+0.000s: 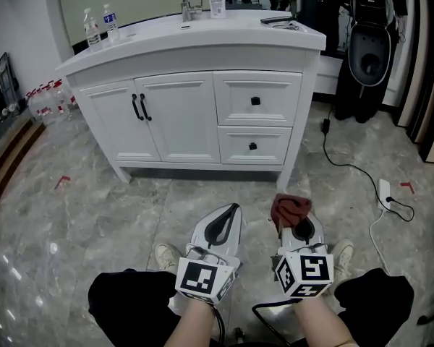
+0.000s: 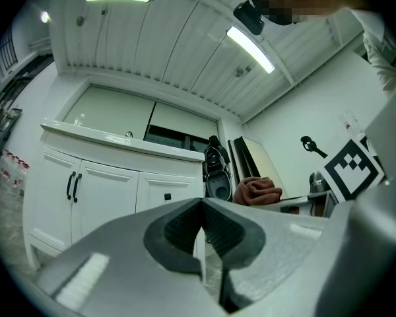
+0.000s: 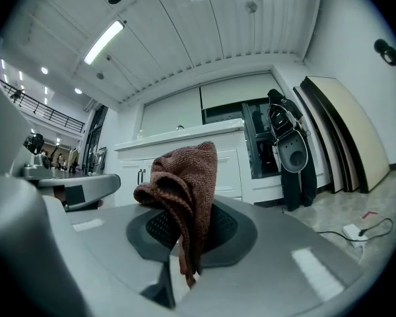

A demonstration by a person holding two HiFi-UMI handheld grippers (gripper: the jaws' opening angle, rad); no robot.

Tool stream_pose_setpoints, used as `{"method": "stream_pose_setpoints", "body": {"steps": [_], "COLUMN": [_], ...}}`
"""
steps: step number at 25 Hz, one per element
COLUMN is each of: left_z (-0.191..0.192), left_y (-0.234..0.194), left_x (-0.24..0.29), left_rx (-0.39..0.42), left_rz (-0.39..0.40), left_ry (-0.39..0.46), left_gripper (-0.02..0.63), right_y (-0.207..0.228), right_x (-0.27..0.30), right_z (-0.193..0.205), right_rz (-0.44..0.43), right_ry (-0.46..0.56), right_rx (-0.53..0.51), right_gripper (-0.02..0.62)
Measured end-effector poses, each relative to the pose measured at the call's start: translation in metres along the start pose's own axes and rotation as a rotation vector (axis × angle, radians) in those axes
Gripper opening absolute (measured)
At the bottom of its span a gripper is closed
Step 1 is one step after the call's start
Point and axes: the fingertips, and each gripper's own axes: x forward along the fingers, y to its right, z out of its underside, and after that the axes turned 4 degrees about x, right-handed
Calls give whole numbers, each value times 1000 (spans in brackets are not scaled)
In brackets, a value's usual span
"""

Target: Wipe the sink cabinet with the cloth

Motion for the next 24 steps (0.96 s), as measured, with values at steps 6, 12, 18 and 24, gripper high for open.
{"method": "stream_pose_setpoints", "body": {"steps": [6, 12, 18, 24], "left_z": [12, 29, 31, 28], "left_y": [5, 5, 6, 9], "left_x": [5, 9, 11, 9], "left_rx": [11, 9, 19, 25], "left_rz": [29, 29, 32, 34], "left_ry": [-31, -77, -80, -76], "left_gripper": [1, 1, 1, 1], "right_y": [-4, -4, -2, -1], "right_x": [2, 5, 6, 3], "right_z": [-2, 2, 3, 2], "right_rz": [-17, -19, -15, -8], "right_ry": [13, 11, 2, 10], "right_rx": [8, -17, -9, -22], "right_gripper": [78, 78, 77, 77]}}
